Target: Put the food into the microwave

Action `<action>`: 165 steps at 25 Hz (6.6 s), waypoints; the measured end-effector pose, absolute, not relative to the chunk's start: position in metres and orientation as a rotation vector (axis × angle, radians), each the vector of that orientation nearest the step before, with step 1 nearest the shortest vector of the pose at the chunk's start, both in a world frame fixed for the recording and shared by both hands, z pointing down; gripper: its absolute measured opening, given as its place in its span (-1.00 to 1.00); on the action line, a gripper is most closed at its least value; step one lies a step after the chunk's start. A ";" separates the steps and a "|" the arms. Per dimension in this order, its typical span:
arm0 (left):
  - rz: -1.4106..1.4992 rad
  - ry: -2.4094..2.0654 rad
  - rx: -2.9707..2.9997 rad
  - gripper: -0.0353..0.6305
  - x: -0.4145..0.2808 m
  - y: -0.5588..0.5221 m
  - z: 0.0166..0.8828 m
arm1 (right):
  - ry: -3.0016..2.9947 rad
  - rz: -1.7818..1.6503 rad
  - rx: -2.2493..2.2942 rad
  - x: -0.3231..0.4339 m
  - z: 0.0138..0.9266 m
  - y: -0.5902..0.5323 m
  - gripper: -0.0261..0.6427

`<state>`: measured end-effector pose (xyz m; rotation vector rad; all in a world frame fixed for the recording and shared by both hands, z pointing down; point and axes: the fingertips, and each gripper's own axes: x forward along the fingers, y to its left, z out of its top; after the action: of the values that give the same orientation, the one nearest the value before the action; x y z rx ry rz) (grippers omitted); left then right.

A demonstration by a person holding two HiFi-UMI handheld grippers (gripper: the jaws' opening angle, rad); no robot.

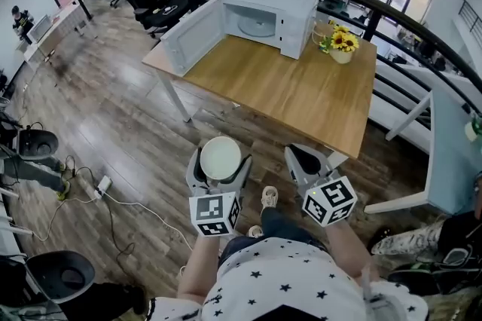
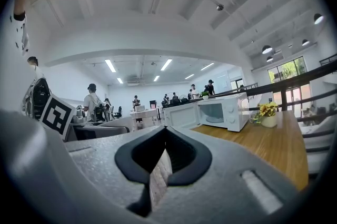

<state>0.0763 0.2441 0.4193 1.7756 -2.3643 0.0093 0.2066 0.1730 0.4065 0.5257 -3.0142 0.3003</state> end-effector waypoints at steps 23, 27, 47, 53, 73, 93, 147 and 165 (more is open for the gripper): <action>0.037 -2.353 1.794 0.65 -0.014 0.123 0.421 | -3.031 0.256 0.544 0.106 0.401 0.048 -0.90; 0.035 -2.351 1.776 0.65 -0.030 0.098 0.417 | -3.026 0.246 0.523 0.088 0.395 0.023 -0.90; 0.002 -2.380 1.743 0.65 -0.105 -0.056 0.398 | -3.028 0.233 0.455 0.006 0.382 -0.132 -0.90; -0.004 -2.387 1.732 0.65 -0.123 -0.093 0.403 | -3.029 0.240 0.431 -0.014 0.387 -0.168 -0.90; 0.031 -2.304 1.843 0.65 -0.158 -0.182 0.420 | -2.984 0.279 0.532 -0.040 0.406 -0.220 -0.90; 0.214 -2.060 2.160 0.65 -0.203 -0.291 0.462 | -2.878 0.353 0.898 -0.081 0.431 -0.272 -0.90; 0.503 -1.841 2.279 0.65 -0.229 -0.467 0.563 | -2.664 0.514 1.227 -0.092 0.485 -0.312 -0.90; 0.595 -1.802 2.270 0.65 -0.231 -0.491 0.603 | -2.597 0.568 1.258 -0.094 0.504 -0.305 -0.90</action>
<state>-0.2311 -0.4912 0.6032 2.2701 -1.8018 0.5952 -0.0937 -0.3047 0.5041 1.2576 -2.5975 0.5683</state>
